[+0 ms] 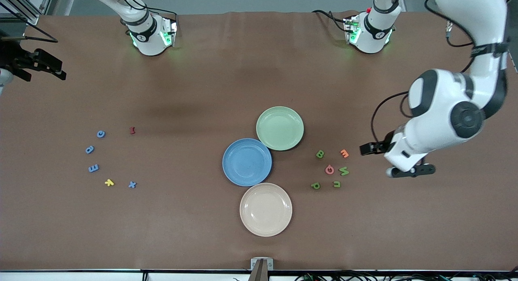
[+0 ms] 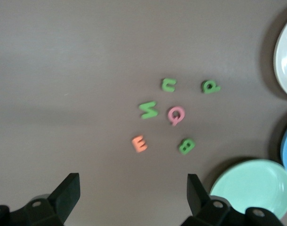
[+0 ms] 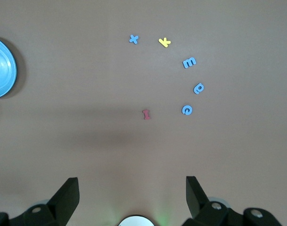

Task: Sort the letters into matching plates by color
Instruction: 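Reach the left gripper to the green u while the right gripper reaches the blue m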

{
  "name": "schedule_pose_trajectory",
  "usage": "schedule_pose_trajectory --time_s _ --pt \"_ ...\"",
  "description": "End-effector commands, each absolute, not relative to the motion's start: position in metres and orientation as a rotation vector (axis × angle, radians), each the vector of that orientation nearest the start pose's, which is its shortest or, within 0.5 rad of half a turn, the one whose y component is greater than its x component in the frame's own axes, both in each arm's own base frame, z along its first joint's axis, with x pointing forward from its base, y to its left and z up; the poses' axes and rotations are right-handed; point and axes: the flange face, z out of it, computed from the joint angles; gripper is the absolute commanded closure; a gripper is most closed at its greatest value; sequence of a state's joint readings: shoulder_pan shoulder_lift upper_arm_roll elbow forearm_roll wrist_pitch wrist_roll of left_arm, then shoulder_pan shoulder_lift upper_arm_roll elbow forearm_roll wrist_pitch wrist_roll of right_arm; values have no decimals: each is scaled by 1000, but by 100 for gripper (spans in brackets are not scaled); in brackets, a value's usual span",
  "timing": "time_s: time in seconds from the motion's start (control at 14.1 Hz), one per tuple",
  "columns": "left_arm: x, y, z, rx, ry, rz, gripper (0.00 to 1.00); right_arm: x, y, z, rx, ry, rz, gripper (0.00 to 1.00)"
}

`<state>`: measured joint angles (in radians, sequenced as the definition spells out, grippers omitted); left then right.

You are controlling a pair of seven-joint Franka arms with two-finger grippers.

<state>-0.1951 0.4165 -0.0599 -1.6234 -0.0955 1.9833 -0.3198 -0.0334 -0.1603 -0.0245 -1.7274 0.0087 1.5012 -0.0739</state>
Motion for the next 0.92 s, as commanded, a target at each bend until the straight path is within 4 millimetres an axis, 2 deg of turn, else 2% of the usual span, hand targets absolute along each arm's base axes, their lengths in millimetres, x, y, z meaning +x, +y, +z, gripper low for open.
schedule_pose_trajectory --time_s 0.0,0.07,0.21,0.36,0.43,0.57,0.64,0.71,0.85 --pt "653 -184 337 -3182 -224 75 0 498 -31 635 -3114 -11 103 0" --pt "653 -191 323 -3163 -216 68 0 500 -33 635 -3116 -7 103 0" --pt "654 -192 298 -3156 -215 69 0 512 -39 623 -3114 11 112 0" --pt "655 -195 272 -3149 -205 82 0 521 -45 623 -3130 12 64 0" --pt "656 -195 263 -3150 -205 80 0 531 -46 611 -3127 17 63 0" --pt "658 -198 245 -3153 -204 72 1 558 -61 578 -3128 56 80 0" --pt "658 -202 238 -3156 -195 65 1 568 -74 572 -3130 82 73 0" --pt "658 -205 233 -3155 -184 59 2 577 -85 561 -3120 115 69 0" --pt "660 -208 221 -3162 -177 32 4 589 -93 533 -3129 123 112 0"
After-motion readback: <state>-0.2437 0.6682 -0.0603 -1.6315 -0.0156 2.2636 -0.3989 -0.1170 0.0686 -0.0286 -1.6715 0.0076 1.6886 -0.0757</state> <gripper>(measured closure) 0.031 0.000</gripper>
